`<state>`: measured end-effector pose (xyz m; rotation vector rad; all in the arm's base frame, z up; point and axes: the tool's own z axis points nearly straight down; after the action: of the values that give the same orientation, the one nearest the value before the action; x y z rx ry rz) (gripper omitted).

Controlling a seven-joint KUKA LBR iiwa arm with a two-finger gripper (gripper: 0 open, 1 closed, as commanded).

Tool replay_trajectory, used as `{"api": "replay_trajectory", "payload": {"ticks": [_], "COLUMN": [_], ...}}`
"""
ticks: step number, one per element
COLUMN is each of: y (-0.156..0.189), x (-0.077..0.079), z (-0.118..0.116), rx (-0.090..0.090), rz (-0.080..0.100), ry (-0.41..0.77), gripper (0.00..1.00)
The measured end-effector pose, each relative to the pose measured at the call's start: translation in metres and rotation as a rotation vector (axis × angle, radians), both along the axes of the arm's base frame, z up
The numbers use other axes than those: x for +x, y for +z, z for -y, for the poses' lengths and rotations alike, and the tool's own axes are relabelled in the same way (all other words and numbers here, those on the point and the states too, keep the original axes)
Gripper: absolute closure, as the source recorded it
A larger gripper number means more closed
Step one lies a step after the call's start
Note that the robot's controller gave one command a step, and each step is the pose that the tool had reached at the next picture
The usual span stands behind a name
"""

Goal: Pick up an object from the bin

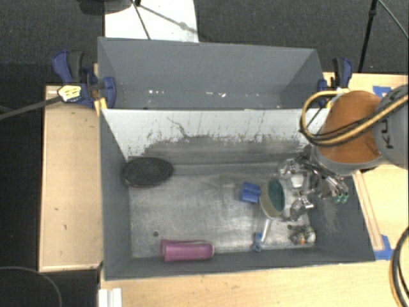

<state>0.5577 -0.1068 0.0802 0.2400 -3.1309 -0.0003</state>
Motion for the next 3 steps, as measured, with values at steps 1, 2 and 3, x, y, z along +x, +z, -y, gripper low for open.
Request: {"api": "replay_trajectory", "payload": {"ticks": [1,2,3], "y": [-0.004,-0.003,0.175], "x": [0.015,0.015,-0.018], "z": [-0.069,-0.065,-0.119], "rx": [0.002,-0.001,0.002], "rz": [0.007,0.009,0.012], "ry": [-0.13,-0.131,-0.112], "gripper": [0.0,1.0,1.0]}}
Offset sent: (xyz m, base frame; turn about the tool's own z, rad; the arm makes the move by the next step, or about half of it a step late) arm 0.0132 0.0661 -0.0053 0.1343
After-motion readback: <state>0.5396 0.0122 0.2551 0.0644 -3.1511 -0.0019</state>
